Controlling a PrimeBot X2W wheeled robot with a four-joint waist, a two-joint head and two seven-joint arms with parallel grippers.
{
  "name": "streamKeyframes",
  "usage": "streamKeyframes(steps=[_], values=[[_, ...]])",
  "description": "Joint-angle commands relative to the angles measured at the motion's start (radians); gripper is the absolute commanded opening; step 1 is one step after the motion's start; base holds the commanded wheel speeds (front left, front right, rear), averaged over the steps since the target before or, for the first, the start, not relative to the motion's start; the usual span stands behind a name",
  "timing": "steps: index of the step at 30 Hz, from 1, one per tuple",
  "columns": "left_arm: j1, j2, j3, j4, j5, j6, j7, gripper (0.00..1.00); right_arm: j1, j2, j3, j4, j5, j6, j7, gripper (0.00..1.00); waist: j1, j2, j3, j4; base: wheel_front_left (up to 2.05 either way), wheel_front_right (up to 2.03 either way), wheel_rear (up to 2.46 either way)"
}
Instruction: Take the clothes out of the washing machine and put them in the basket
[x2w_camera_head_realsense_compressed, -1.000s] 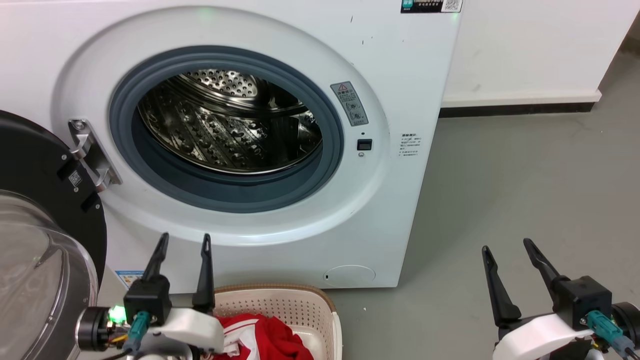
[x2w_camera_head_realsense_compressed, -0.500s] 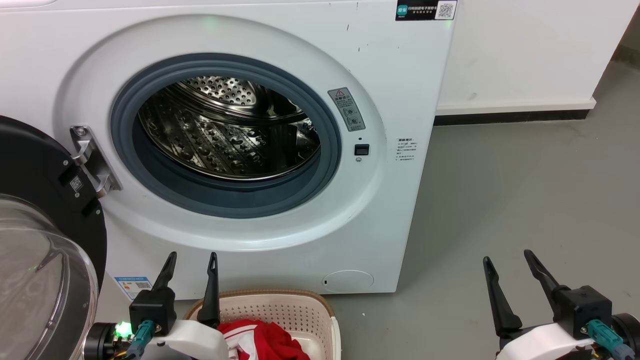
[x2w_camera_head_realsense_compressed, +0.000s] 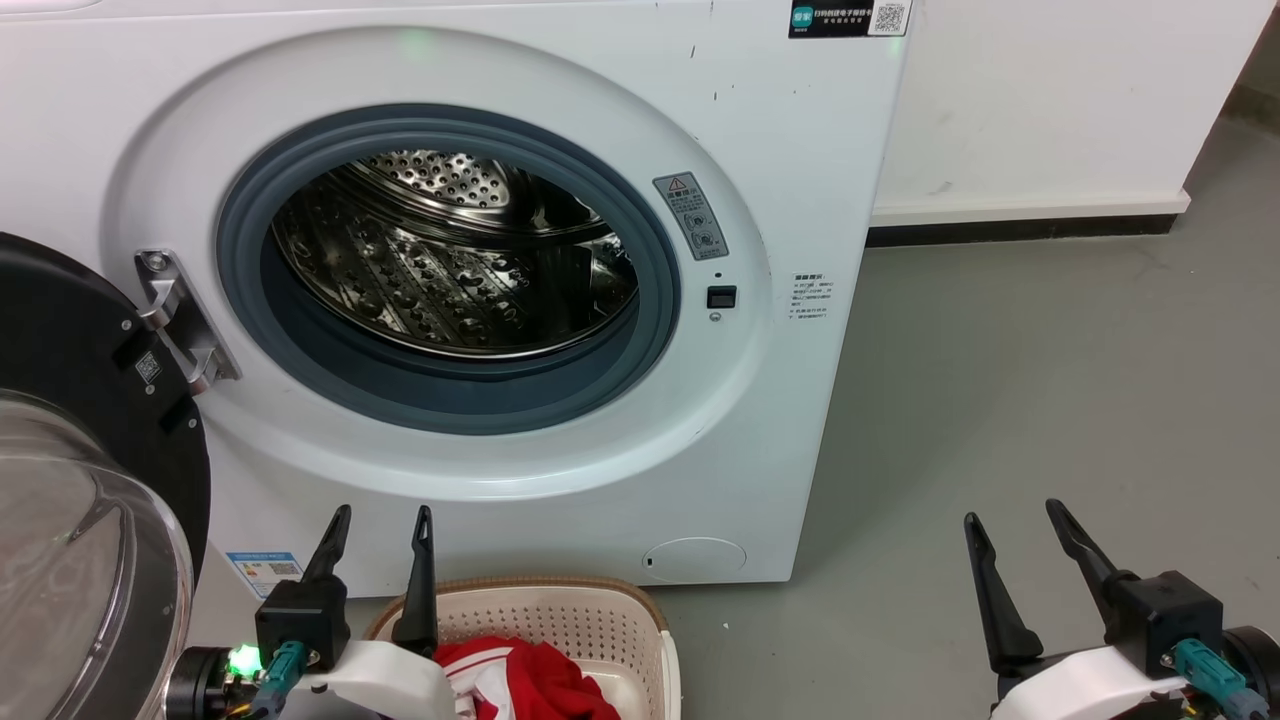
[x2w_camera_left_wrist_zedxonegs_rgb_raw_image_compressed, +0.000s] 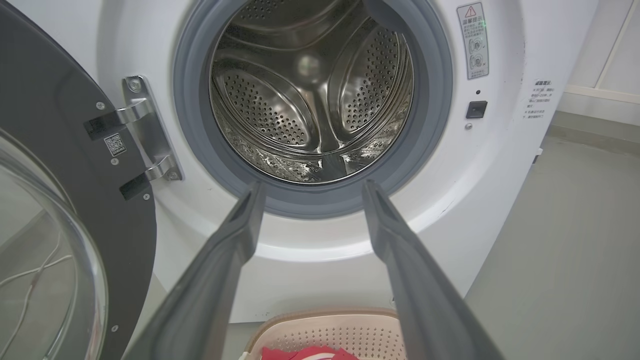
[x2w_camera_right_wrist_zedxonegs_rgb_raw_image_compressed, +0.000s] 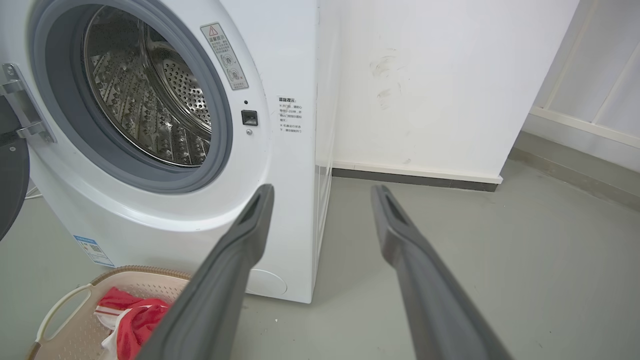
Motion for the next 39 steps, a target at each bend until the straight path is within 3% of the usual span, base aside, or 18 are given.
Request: streamKeyframes(steps=[1,4,5,8,21,39], values=[[0.003,0.001,-0.001,0.000,-0.008,0.005,-0.005,1.00,0.002,0.000,0.000,-0.002,0.001,-0.001,-0.001,1.00,0.0000,0.0000,0.000,0.000,0.00,0.00,0.00],[0.000,0.001,-0.002,-0.001,-0.012,0.004,-0.007,1.00,0.003,0.000,-0.001,-0.002,0.005,-0.001,-0.003,1.00,0.0000,0.0000,0.001,0.001,0.00,0.00,0.00],[0.001,-0.002,-0.001,0.003,-0.010,0.000,-0.002,0.00,0.001,0.000,0.000,0.003,0.002,0.000,-0.001,0.00,0.0000,0.0000,0.001,0.001,0.00,0.00,0.00],[0.005,-0.010,0.004,0.029,-0.025,-0.002,0.005,0.00,0.008,0.000,0.003,0.024,0.019,0.000,-0.003,0.00,0.0001,0.0000,0.001,0.001,0.00,0.00,0.00],[-0.017,-0.027,0.045,0.040,-0.278,-0.036,0.056,0.00,-0.038,-0.018,0.000,0.080,0.319,0.000,0.001,0.00,0.0001,0.0000,0.007,0.004,0.00,0.00,0.00],[-0.040,-0.047,0.089,0.051,-0.568,-0.075,0.111,0.00,-0.087,-0.032,-0.009,0.144,0.650,0.000,0.009,0.00,0.0001,0.0000,0.014,0.008,0.00,0.00,0.00]])
